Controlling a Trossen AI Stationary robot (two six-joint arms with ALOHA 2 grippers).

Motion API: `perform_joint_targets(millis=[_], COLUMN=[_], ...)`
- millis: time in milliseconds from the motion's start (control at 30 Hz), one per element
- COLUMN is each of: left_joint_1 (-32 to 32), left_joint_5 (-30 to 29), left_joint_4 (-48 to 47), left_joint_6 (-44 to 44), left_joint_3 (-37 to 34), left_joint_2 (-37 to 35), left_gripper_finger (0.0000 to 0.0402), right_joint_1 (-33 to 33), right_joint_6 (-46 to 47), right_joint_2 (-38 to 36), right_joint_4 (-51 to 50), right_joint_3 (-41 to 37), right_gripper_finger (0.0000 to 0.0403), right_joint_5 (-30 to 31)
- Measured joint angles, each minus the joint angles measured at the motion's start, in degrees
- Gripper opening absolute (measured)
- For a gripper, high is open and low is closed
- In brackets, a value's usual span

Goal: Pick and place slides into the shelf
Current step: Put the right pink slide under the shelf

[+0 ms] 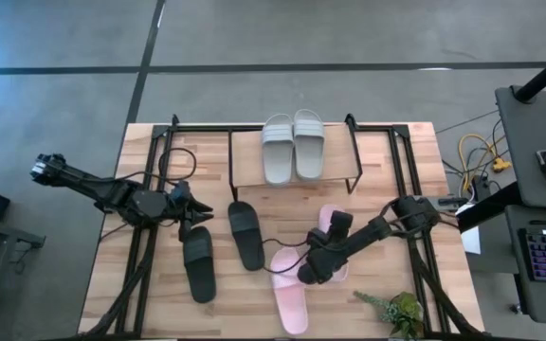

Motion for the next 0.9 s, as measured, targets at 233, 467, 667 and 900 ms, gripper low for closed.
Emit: perform_joint_targets(millis=[233,467,667,900], left_joint_1=[0.0,0.0,0.3,1.3], left_joint_5=[0.0,0.0,-0.2,-0.2], left_joint_4=[0.0,0.2,0.2,0.3], left_joint_6=[-0.2,-0.2,-0.3,-0.3], left_joint_3=[0.0,0.1,0.9,1.6], left_joint_2=[0.8,2.2,3.4,4.4], left_gripper_finger=[0.0095,0.0095,0.0095,0.0095], right_joint_1=[-0.6,-3.5,-4.6,-4.5], right_joint_6=[-3.2,-5.1,-4.9,-5.1], right_joint_2=[-3.4,-5.2,-5.5,-5.6], right_joint_4=[0.9,8.4,10.7,12.5], right_joint_3=[-4.7,-8.3,-11.3,-12.0], right_gripper_finger=[0.0024,0.0024,0.0024,0.0034], right_joint_5=[11.4,11.7,11.7,12.2])
